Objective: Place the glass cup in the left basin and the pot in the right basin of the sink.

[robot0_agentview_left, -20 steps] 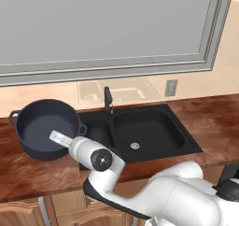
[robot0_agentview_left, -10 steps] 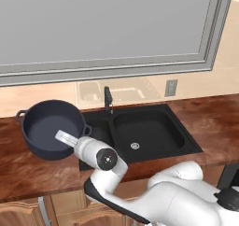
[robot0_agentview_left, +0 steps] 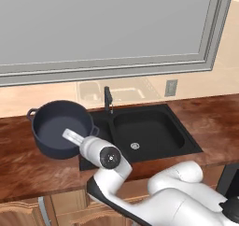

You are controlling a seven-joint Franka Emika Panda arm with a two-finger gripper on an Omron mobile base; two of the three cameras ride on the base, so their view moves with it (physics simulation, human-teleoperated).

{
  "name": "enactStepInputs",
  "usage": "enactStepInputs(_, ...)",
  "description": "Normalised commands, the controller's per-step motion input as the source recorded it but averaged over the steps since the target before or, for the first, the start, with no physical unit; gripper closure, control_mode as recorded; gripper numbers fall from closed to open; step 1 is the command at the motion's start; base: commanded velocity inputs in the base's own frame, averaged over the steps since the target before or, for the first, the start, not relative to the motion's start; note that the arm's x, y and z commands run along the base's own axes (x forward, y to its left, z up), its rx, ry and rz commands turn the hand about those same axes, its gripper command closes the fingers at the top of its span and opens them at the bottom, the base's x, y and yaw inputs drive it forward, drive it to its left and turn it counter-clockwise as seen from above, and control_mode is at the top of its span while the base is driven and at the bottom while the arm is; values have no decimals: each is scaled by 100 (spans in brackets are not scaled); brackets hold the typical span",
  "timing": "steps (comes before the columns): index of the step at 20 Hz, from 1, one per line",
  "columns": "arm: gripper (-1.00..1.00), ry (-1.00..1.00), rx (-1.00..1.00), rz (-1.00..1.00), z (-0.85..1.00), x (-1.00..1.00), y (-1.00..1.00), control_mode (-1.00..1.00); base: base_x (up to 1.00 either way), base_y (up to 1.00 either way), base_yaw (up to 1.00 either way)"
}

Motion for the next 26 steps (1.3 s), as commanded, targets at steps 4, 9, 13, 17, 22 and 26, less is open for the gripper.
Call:
enactStepInputs(4, 100, 3, 0, -8, 0, 0, -44, -100, 0, 0, 0)
enactStepInputs(9, 100, 0, 0, -7, 0, 0, -53, -100, 0, 0, 0)
enactStepInputs(13, 100, 0, 0, -7, 0, 0, -54, -100, 0, 0, 0)
enactStepInputs(17, 100, 0, 0, -7, 0, 0, -54, -100, 0, 0, 0)
enactStepInputs(22, 100, 1, 0, -8, 0, 0, -47, -100, 0, 0, 0)
enactStepInputs(26, 100, 2, 0, -9, 0, 3, -47, -100, 0, 0, 0)
